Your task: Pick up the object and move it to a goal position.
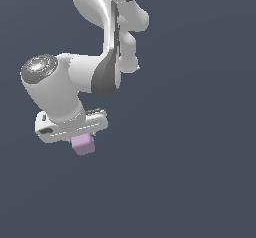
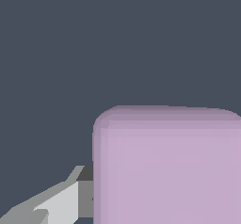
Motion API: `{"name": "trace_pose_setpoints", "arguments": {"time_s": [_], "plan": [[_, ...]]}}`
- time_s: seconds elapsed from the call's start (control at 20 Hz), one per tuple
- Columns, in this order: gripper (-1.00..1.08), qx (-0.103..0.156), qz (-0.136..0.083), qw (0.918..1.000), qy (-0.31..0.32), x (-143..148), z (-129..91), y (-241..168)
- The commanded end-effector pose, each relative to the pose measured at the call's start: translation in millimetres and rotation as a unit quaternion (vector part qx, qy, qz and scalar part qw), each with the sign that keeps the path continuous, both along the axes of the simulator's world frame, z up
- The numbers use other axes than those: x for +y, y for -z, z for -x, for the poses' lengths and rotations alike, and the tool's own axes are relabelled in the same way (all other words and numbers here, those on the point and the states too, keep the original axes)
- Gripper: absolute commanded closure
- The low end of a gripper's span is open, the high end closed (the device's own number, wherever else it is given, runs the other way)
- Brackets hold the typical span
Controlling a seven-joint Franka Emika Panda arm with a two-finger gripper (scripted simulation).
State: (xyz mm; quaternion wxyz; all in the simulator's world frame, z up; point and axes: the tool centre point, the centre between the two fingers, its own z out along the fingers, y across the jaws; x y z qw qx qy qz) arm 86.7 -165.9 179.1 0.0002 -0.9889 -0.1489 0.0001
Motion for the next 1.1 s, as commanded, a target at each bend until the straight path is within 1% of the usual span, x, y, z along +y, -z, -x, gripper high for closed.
{"name": "trace_pose_setpoints", "arguments": {"time_s": [0.0,0.2,0.45,0.75,1.05], "plan": [[1.08,0.0,0.0,1.0,0.0,-18.5,-3.3,-19.1],[1.08,0.0,0.0,1.0,0.0,-43.8,-8.9,-44.4],[1.08,0.0,0.0,1.0,0.0,-64.5,-14.1,-65.0],[1.08,0.0,0.0,1.0,0.0,-77.6,-17.9,-77.9],[1.08,0.0,0.0,1.0,0.0,-82.1,-19.7,-82.7]]}}
